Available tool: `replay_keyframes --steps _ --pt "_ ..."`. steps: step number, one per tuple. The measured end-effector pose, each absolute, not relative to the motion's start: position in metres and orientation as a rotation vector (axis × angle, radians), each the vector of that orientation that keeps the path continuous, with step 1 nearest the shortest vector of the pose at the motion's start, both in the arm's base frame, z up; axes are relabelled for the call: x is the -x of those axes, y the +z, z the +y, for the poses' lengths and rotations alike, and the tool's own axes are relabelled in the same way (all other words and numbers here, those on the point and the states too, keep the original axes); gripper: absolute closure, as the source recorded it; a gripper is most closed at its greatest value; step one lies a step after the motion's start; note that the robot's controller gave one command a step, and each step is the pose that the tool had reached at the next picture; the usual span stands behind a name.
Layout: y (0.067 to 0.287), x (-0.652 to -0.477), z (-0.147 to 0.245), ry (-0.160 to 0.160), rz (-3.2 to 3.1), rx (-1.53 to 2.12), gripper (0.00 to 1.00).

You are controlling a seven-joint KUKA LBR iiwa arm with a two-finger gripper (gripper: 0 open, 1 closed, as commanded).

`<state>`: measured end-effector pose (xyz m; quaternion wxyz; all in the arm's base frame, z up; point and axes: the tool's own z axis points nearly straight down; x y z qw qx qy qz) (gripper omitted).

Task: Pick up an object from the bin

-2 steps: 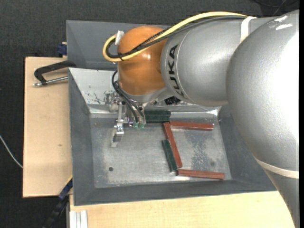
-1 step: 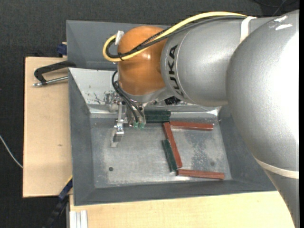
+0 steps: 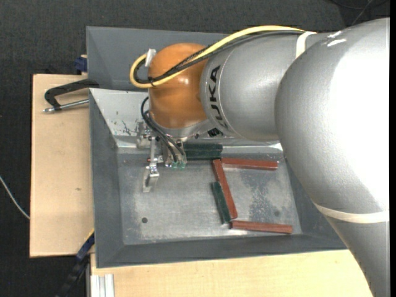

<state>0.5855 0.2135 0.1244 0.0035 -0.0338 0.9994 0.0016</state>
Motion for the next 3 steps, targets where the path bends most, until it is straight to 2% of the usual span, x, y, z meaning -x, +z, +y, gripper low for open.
replay_keyframes --steps 1,2,3 --pt "0.0751 -0.5959 0.2218 0.003 3.139 0.059 0.00" --pt "0.0832 -0.5941 0.2210 0.004 3.137 0.057 0.00" --pt "0.0825 -0.5940 0.2195 0.005 3.136 0.060 0.00"
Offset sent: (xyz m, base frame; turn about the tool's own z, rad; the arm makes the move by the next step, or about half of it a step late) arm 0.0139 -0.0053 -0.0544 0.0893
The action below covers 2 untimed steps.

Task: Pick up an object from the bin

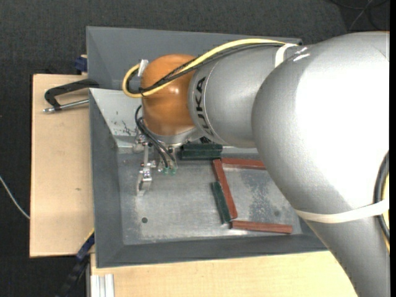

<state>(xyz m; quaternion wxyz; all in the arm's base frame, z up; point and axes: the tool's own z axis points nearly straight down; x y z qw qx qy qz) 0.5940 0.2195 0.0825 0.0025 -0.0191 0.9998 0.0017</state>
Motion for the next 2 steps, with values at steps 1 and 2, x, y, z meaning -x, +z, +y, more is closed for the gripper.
replay_keyframes --steps 1,2 --pt "0.073 -0.543 0.169 0.001 3.135 0.103 0.00" --pt "0.073 -0.537 0.158 0.008 3.139 0.045 0.00"
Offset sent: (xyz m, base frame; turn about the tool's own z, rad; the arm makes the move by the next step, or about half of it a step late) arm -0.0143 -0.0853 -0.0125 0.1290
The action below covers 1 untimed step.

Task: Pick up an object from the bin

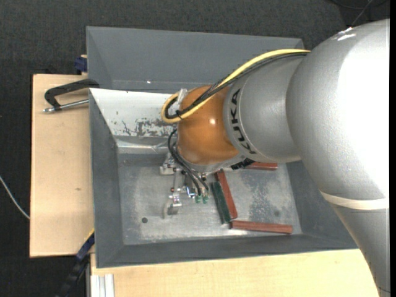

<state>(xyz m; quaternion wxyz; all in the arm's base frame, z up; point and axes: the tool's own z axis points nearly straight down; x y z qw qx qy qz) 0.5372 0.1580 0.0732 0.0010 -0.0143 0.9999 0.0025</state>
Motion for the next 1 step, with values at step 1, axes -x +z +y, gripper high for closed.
replay_keyframes --steps 1 --pt "0.0948 -0.5602 0.1044 0.004 3.131 0.182 0.00"
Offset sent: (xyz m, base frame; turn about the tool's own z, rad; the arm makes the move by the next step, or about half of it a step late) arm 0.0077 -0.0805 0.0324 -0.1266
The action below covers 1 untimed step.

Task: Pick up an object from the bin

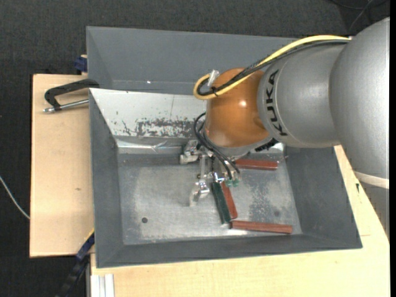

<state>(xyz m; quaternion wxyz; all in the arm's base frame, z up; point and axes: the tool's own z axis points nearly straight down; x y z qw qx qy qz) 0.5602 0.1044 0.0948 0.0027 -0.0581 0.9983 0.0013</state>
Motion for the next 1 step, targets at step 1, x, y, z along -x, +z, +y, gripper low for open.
replay_keyframes --steps 1 --pt "0.0998 -0.5640 0.0912 0.003 3.124 0.247 0.00"
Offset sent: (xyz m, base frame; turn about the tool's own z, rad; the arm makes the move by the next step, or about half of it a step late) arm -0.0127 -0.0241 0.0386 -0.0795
